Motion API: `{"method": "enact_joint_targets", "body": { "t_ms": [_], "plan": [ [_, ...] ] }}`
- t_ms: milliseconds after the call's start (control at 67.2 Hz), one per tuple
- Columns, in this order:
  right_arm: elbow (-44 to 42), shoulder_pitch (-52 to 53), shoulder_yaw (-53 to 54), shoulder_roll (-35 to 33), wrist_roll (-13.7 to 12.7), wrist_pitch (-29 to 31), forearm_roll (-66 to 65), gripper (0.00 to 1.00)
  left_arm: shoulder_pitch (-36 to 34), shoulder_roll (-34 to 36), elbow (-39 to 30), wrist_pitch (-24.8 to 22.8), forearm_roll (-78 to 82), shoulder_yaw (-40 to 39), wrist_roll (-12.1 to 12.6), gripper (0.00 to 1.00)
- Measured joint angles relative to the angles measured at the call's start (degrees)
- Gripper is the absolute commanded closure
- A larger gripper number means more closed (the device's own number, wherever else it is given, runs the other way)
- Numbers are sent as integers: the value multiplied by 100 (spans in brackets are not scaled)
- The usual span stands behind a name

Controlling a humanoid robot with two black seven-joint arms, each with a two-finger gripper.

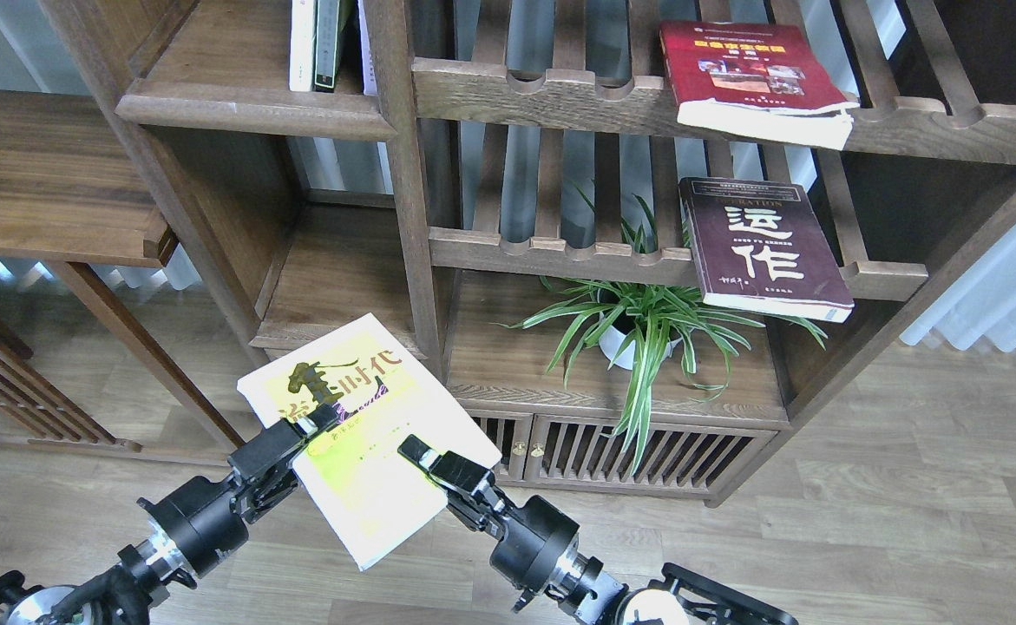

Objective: Organize books on shelf
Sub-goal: 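Grasp the yellow-green book's edge with the left gripper, then lift the yellow-green book with the left gripper up toward the top shelf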

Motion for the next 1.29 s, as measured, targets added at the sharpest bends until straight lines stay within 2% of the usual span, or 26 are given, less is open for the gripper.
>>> {"method": "enact_joint_targets", "body": {
  "t_ms": [30, 59, 402, 416, 461, 520, 535, 580, 595, 654, 744, 848, 1011, 1086, 1100, 1145, 1294],
  "plan": [
    [-1, 0, 0, 0, 0, 0, 0, 95, 8, 20, -1, 0, 5, 4, -4, 90],
    [-3, 0, 0, 0, 0, 0, 0, 95, 13, 34, -3, 0, 8, 5, -12, 92],
    [-9, -9, 0, 0, -1, 0, -5, 93, 27, 54, -15, -4, 12, 7, -69, 92],
    [-9, -14, 0, 0, 0, 0, -5, 88, 27, 57, -14, -4, 15, 2, -68, 92],
    [-9, -15, 0, 0, 0, 0, -5, 83, 27, 57, -14, -4, 16, -3, -68, 92],
    [-9, -33, 8, 0, 1, 0, -17, 62, 32, 68, -15, -3, 18, -8, -67, 92],
    [-9, -40, 14, 1, 2, 0, -23, 50, 34, 70, -15, -3, 19, -8, -67, 91],
    [-9, -61, 35, 2, 2, 0, -42, 28, 42, 77, -15, -3, 19, -13, -67, 91],
    [-9, -69, 45, 1, 2, 0, -46, 15, 44, 81, -12, -3, 18, -19, -67, 91],
    [-8, -85, 82, 0, 6, 0, -78, 6, 51, 94, -5, 4, 17, -37, -69, 91],
    [103, -126, 116, 0, 12, 0, -178, 2, 53, 94, -5, 4, 19, -25, -58, 90],
    [194, -195, 134, 0, 13, 0, -236, 2, 53, 94, -9, 4, 21, -9, -50, 89],
    [221, -210, 163, 0, 14, 0, -249, 1, 63, 182, -12, 4, 21, -8, -50, 79],
    [207, -211, 215, 0, 14, 0, -255, 1, 62, 270, -20, 3, 31, -35, -37, 80],
    [175, -211, 255, 0, 15, 0, -258, 1, 44, 365, -35, 1, 50, -82, -29, 85],
    [145, -214, 287, 0, 16, 0, -259, 1, 26, 433, -37, 1, 57, -122, -29, 87],
    [-75, -233, 535, 1, 16, 0, -274, 1, -6, 687, -59, 0, 73, -381, -19, 89]
  ]
}}
